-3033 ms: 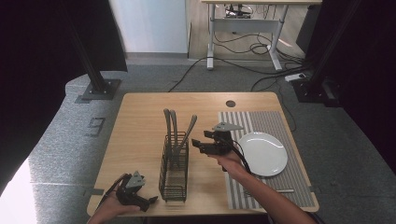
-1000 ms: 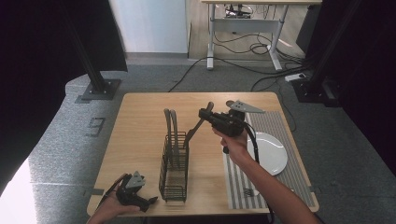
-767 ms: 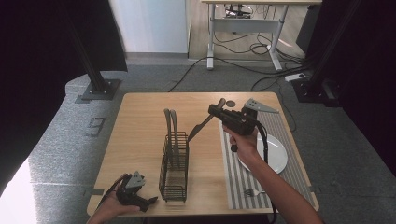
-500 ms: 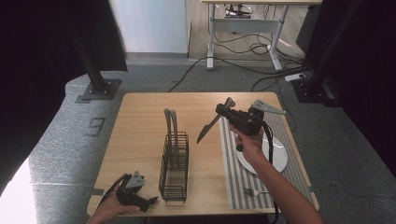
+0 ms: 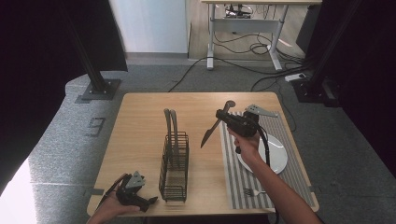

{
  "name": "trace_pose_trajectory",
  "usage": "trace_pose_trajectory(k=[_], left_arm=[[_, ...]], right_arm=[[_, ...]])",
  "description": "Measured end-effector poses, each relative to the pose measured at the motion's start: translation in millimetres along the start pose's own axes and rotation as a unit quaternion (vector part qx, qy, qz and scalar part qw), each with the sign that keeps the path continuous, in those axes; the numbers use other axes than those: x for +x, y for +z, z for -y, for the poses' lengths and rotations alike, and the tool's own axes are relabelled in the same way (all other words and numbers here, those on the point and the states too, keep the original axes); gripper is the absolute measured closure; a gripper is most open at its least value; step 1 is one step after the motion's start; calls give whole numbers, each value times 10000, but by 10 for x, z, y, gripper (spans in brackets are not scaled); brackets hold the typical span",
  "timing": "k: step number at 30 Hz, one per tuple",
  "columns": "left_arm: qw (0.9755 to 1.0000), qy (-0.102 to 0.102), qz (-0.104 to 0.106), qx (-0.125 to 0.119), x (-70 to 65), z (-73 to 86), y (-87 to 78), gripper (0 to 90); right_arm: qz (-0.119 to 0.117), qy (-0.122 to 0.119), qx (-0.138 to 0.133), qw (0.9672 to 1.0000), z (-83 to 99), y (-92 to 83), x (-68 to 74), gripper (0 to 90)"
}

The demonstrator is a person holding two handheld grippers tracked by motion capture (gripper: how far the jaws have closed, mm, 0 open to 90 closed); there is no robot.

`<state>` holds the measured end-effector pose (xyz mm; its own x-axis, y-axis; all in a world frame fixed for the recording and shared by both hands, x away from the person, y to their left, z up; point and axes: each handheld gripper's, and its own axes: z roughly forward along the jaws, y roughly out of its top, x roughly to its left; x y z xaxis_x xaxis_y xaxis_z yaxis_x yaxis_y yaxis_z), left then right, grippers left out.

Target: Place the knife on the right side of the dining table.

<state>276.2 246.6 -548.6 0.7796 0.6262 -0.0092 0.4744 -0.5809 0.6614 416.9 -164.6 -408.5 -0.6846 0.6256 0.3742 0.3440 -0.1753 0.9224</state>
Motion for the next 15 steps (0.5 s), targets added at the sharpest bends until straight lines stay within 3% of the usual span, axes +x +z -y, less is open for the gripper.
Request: trace_pose_trajectory(k=[15], left_arm=[[10000,0,0,1,0,0,0,0]], right_arm=[[337,-47,197,9992,101,58,-182,827]])
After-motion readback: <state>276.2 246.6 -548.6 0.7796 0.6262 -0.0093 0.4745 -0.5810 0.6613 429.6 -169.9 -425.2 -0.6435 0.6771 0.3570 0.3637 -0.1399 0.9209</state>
